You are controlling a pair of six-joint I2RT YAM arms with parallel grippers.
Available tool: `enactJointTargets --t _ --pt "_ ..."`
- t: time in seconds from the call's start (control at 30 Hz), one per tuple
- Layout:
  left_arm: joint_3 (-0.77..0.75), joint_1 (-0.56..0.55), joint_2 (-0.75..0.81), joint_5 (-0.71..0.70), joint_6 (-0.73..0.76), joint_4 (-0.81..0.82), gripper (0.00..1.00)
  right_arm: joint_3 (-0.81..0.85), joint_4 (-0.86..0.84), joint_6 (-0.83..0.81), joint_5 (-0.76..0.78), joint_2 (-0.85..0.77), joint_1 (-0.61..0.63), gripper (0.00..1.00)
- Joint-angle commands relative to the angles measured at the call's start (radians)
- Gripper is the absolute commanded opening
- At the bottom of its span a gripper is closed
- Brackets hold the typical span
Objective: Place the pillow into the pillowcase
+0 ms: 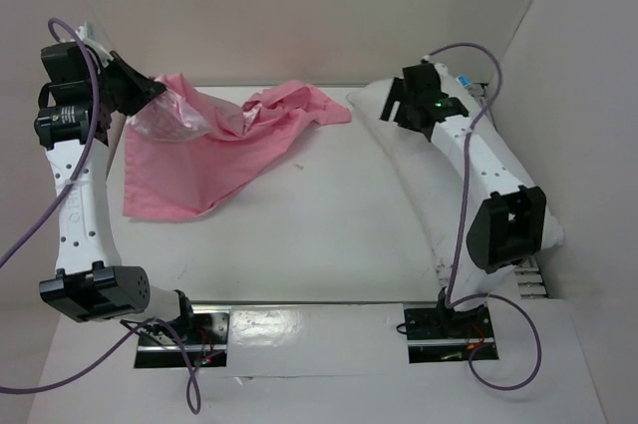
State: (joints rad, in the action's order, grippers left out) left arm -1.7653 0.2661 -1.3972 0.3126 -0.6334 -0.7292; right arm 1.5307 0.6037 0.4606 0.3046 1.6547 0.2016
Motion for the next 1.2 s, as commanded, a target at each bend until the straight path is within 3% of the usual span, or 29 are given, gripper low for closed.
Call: enactJointTargets --t 0.0,0.03,0.2,0.33,0.57,0.63,0.7,0.73,0.77,0.8,1.0,1.17 --pt "-0.042 0.009 0.0 0.037 -0.015 0.034 0.0 0.046 -0.091 -0.103 -0.068 0.025 0.149 0.95" --pt "-0.042 0.009 0.0 0.037 -0.015 0.034 0.0 0.046 -0.116 -0.12 -0.068 0.025 0.177 0.99" --pt "-0.042 0.009 0.0 0.028 -0.006 0.025 0.0 0.126 -0.218 -0.197 -0.145 0.131 0.282 0.99" --pt "-0.051 0.018 0.0 0.019 -0.006 0.016 0.0 0.262 -0.261 -0.188 -0.298 0.349 0.312 0.99" --pt "-0.028 0.018 0.018 0.049 -0.017 0.016 0.0 0.65 -0.24 -0.085 -0.406 0.739 0.334 0.99" --pt "-0.028 0.018 0.018 0.059 -0.017 0.007 0.0 0.758 -0.223 -0.057 -0.418 0.809 0.334 0.94" --pt "-0.028 0.018 0.018 0.059 -0.026 0.007 0.0 0.79 -0.211 -0.048 -0.418 0.847 0.343 0.74" --pt "-0.028 0.018 0.027 0.069 -0.026 0.007 0.0 0.764 -0.232 -0.048 -0.418 0.837 0.343 0.31" --pt "-0.028 0.018 0.027 0.069 -0.026 0.007 0.0 0.74 -0.248 -0.048 -0.418 0.792 0.354 0.11" --pt "-0.028 0.018 0.027 0.069 -0.026 0.007 0.0 0.712 -0.269 -0.048 -0.388 0.76 0.354 0.0" --pt "-0.104 0.018 0.0 0.091 -0.044 -0.004 0.0 0.367 -0.312 -0.145 -0.285 0.328 0.4 0.0" --pt "-0.301 0.027 -0.062 0.16 -0.066 -0.044 0.0 0.142 -0.263 -0.177 -0.266 -0.013 0.499 0.0"
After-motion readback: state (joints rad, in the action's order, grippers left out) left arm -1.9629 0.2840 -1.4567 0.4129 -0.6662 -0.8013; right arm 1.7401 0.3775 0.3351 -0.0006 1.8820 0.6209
